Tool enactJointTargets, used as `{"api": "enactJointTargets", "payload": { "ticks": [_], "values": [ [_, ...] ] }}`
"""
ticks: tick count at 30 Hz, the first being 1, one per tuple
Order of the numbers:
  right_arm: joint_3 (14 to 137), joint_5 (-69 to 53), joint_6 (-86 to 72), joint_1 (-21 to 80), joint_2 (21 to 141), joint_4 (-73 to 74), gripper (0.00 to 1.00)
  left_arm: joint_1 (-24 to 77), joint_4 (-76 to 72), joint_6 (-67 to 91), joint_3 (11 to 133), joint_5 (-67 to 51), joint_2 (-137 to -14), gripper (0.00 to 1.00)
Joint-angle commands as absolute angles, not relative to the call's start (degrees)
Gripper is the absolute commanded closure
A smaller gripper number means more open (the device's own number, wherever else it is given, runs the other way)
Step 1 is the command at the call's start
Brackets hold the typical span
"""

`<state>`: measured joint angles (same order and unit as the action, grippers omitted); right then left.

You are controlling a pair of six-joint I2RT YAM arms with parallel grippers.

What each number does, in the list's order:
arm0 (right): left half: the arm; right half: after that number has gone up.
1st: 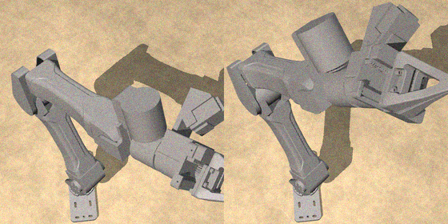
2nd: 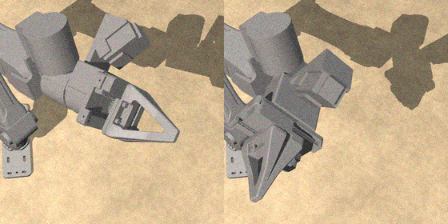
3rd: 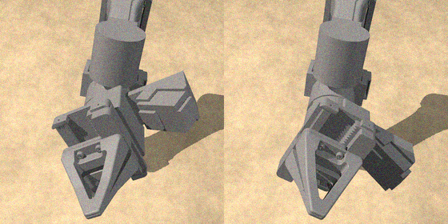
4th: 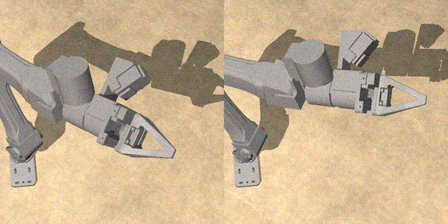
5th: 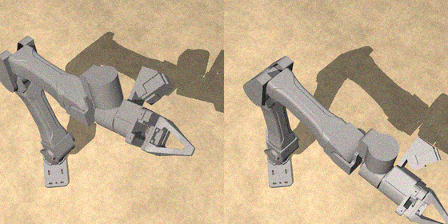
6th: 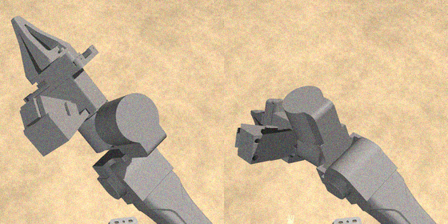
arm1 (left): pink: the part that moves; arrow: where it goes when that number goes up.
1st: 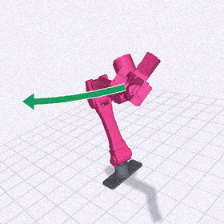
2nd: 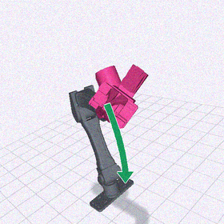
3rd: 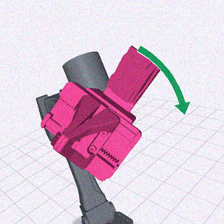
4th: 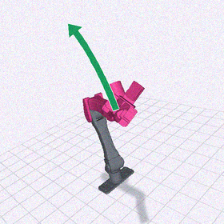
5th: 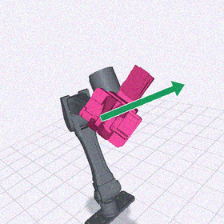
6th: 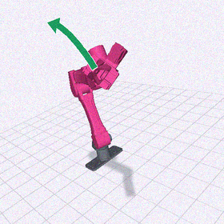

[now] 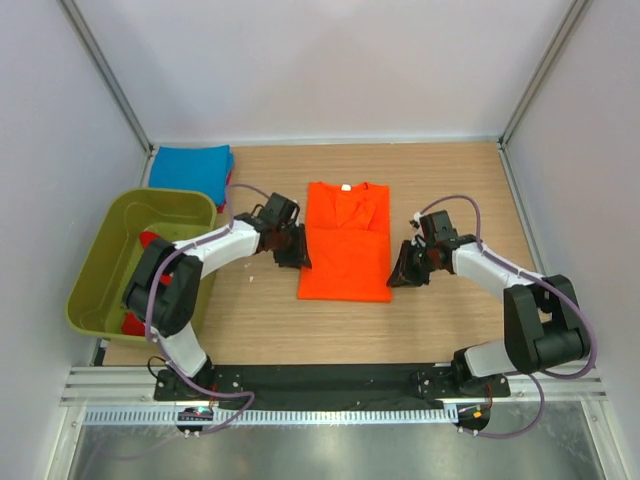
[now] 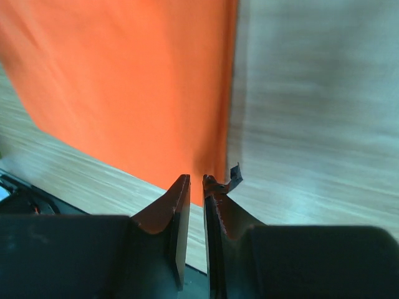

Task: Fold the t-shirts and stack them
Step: Fold the tshirt

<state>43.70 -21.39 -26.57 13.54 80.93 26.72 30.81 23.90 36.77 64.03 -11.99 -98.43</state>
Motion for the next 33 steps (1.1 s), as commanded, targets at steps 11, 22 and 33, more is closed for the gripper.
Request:
{"api": "enactJointTargets", "payload": {
  "ticks": [11, 22, 33],
  "values": [
    [35.0, -21.7, -30.1, 13.8, 79.3, 22.1, 0.80, 30.9, 24.4, 39.7, 57.9, -8.9, -99.9, 0.66],
    [36.1, -23.0, -29.9, 14.1, 72.6, 29.2, 0.61, 31.0, 26.7, 39.8, 54.3, -9.6, -90.4, 0.59],
    [32.2, -21.3, -33.2, 14.9, 73.7, 22.9, 0.61, 31.1, 16.1, 39.6, 49.7, -18.3, -94.6, 0.61]
  ]
}}
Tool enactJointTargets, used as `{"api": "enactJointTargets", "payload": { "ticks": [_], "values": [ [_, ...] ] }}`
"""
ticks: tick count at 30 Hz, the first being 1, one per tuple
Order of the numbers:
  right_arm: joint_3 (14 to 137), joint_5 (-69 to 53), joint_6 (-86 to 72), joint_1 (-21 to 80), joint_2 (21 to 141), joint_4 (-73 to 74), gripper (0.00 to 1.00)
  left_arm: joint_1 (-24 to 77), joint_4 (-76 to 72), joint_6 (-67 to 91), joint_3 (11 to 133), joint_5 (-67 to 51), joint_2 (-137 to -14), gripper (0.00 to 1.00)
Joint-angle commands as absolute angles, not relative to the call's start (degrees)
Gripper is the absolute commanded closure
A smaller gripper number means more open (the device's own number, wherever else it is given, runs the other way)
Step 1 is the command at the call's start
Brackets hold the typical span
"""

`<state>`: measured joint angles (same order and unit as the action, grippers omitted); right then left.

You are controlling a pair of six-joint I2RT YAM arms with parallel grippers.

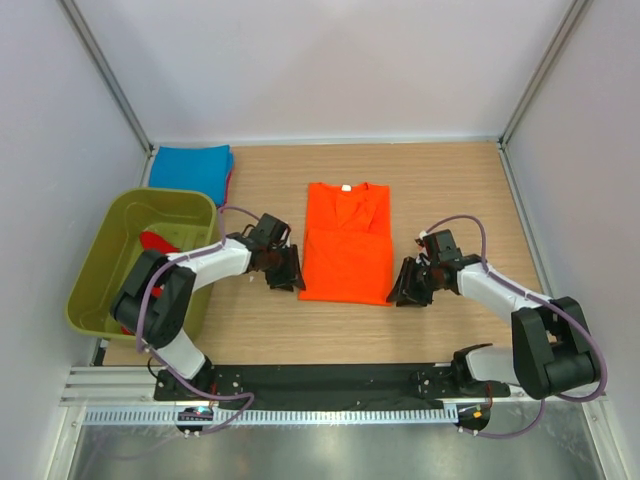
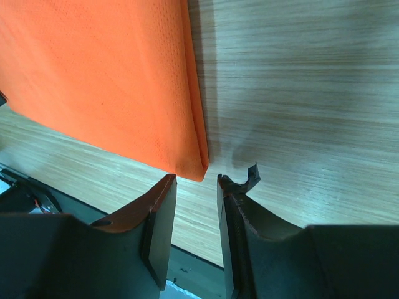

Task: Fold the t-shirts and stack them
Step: Fold the tshirt

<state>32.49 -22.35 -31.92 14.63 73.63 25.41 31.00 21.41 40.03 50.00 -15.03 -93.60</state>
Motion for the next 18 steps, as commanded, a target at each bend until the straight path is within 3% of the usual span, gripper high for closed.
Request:
{"api": "enactJointTargets", "payload": {
  "ticks": [1, 4, 5, 8, 18],
  "values": [
    [31.9, -21.2, -33.3, 15.0, 73.7, 22.4, 0.61, 31.0, 15.5, 39.6, 49.6, -18.8, -94.7, 0.62],
    [31.3, -21.0, -33.8, 14.9, 73.4, 21.6, 0.62, 31.1, 14.4, 39.6, 48.9, -20.0, -94.4, 0.72],
    [31.1, -20.9, -33.9, 14.9, 73.4, 21.4, 0.62, 31.0, 14.3, 39.7, 48.6, -20.0, -94.1, 0.82],
    [30.6, -20.0, -34.4, 15.0, 73.0, 20.9, 0.65, 31.0, 14.3, 40.2, 48.0, -20.0, -92.4, 1.00],
    [29.0, -17.8, -35.1, 15.0, 73.2, 19.4, 0.70, 32.3, 12.6, 43.8, 42.8, -14.5, -87.8, 1.00]
  ]
}}
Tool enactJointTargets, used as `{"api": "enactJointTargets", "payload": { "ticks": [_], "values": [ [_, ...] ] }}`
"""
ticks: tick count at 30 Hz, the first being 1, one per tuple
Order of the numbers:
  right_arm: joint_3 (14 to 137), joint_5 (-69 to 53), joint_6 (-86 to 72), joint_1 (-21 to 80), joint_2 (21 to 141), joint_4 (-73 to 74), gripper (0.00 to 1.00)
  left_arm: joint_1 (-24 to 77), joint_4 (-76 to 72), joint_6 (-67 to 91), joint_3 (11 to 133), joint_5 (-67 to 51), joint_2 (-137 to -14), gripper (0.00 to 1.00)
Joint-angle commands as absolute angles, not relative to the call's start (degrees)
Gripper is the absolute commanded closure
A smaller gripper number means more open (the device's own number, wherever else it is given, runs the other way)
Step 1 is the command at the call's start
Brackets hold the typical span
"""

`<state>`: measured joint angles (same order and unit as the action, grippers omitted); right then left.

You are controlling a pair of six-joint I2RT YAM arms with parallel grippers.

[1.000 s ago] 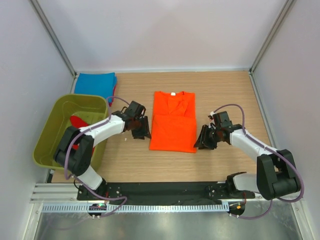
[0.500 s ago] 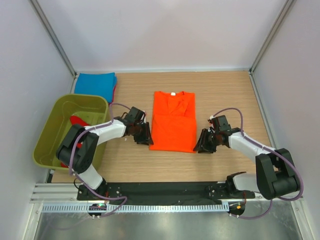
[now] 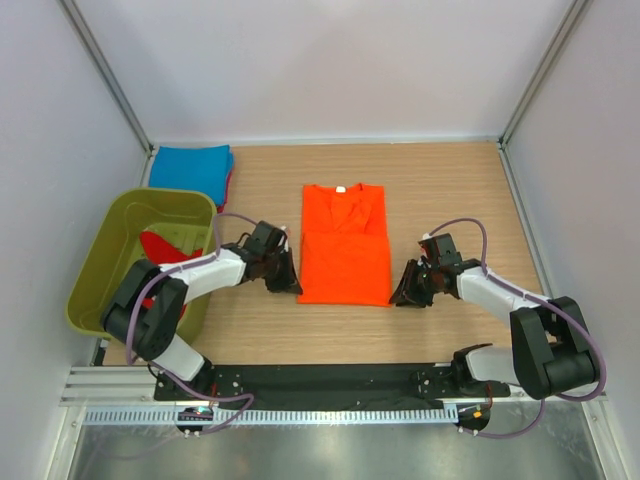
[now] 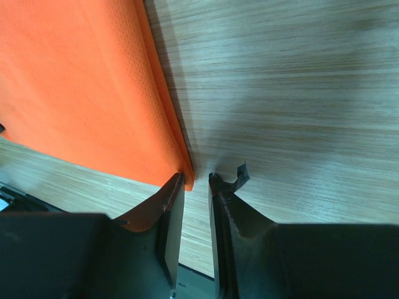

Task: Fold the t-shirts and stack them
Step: Fold the tshirt

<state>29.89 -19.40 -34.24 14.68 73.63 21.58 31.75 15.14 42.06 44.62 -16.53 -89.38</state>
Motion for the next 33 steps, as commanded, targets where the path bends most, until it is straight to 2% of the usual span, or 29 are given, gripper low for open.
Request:
{"api": "enactJointTargets", "payload": {
  "ticks": [1, 6, 7, 8, 10, 12, 23, 33],
  "values": [
    [28.8, -17.9, -35.1, 15.0, 73.3, 18.6, 0.71, 32.4, 12.1, 44.2, 42.4, -14.2, -87.5, 1.00],
    [28.9, -19.6, -34.9, 15.0, 73.6, 17.7, 0.71, 33.1, 11.2, 45.4, 41.0, -13.6, -87.1, 0.98],
    [29.2, -19.4, -34.7, 15.0, 73.4, 18.3, 0.71, 33.1, 12.4, 45.3, 41.7, -13.2, -87.1, 0.85],
    [30.3, -19.0, -34.4, 15.0, 73.2, 18.9, 0.69, 33.1, 13.3, 45.2, 42.4, -12.3, -87.3, 0.76],
    [32.0, -17.4, -33.8, 14.9, 73.3, 20.8, 0.66, 33.0, 16.5, 44.3, 45.8, -8.2, -87.8, 0.64],
    [35.2, -16.2, -33.0, 15.0, 74.3, 22.4, 0.65, 32.6, 17.8, 43.6, 48.5, -5.9, -89.4, 0.59],
    [43.0, -17.3, -30.4, 14.9, 81.4, 19.1, 0.64, 25.8, 19.2, 36.0, 65.2, -9.1, -101.7, 0.62],
    [52.7, -21.8, -24.9, 10.0, 94.2, 12.3, 0.62, 23.2, 16.5, 33.3, 69.8, -15.0, -107.7, 0.62]
  ]
}}
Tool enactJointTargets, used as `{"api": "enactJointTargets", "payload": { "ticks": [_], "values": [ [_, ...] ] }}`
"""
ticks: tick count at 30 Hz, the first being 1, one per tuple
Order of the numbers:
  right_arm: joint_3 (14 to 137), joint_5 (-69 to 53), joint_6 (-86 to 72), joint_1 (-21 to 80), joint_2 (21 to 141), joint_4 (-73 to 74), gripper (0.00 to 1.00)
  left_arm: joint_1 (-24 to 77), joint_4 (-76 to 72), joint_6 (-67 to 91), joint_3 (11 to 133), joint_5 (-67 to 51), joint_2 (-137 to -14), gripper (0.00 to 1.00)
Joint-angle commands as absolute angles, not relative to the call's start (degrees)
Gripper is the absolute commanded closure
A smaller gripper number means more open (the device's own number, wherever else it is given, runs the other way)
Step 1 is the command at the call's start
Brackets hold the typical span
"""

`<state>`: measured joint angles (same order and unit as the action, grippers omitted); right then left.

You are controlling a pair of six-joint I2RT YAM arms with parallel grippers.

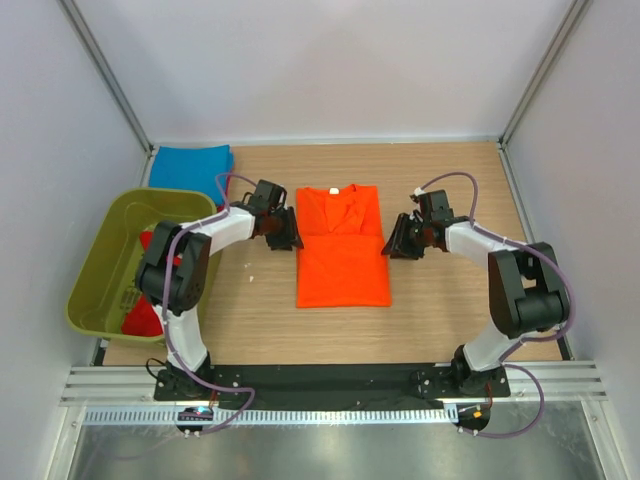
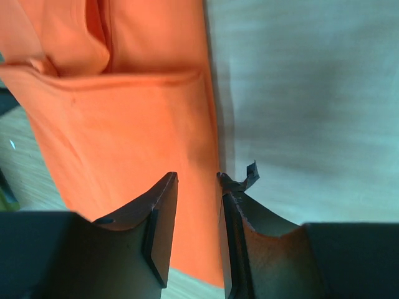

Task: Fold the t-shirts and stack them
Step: Fold the tshirt

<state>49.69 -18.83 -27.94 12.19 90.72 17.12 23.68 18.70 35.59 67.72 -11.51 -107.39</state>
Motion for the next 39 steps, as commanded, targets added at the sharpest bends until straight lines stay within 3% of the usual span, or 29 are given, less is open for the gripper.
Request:
{"api": "enactJointTargets", "payload": {
  "ticks": [1, 17, 25, 29, 31, 39],
  "values": [
    [53.3, -23.3, -24.6, 9.0, 95.3, 11.9, 0.62, 23.1, 16.0, 33.1, 70.0, -15.2, -107.9, 0.62],
    [62.0, -35.9, -21.5, 6.1, 109.0, 7.3, 0.66, 22.8, 10.9, 32.0, 70.7, -21.6, -111.5, 0.69],
    [61.7, -34.5, -20.8, 6.1, 107.4, 7.7, 0.78, 22.8, 11.2, 32.3, 71.5, -20.9, -110.9, 0.70],
    [61.6, -33.9, -20.5, 6.1, 105.7, 8.6, 0.92, 22.8, 11.4, 32.4, 71.7, -21.6, -109.9, 0.93],
    [61.4, -33.5, -20.5, 6.1, 103.9, 9.0, 0.95, 22.8, 11.5, 33.0, 71.5, -21.7, -108.6, 1.00],
    [59.2, -33.6, -21.3, 6.9, 99.2, 6.1, 0.99, 22.9, 11.6, 35.2, 70.8, -21.3, -105.7, 1.00]
  ]
}}
